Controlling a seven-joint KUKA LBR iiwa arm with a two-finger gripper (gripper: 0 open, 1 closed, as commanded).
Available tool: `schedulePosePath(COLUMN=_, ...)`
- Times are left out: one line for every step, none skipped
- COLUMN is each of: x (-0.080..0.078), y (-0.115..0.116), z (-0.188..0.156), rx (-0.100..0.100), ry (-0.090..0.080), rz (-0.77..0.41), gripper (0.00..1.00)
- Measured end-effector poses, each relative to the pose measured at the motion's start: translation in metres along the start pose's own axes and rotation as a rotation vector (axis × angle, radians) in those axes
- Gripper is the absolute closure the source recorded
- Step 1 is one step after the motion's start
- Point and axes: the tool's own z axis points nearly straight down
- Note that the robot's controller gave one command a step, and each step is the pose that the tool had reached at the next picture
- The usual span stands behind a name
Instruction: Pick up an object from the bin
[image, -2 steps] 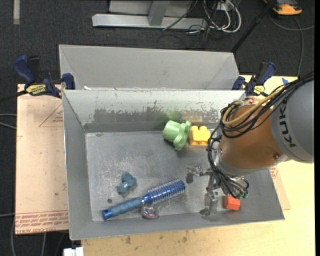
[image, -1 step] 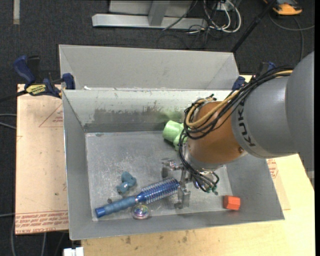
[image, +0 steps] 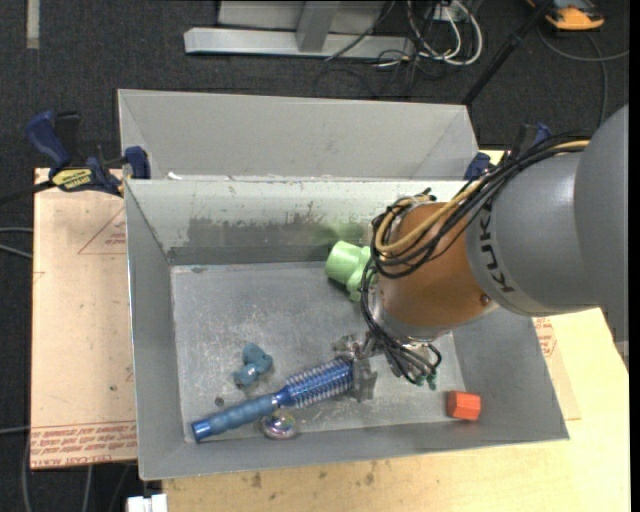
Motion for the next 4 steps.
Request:
schedulePosePath(x=0.011, y=-0.018, z=-0.123, rx=0.003, ry=-0.009, rz=-0.007, gripper=1.0)
schedulePosePath(x=0.012, y=-0.017, z=-0.119, rx=0.001, ry=-0.002, rz=-0.01, gripper=0.0)
schedulePosePath(x=-0.025, y=-0.002, z=-0.002, rx=-0.002, ry=0.005, rz=-0.116, gripper=0.0)
schedulePosePath(x=-0.107, y=-0.027, z=-0.01, rx=0.001, ry=-0.008, rz=-0.006, gripper=0.0)
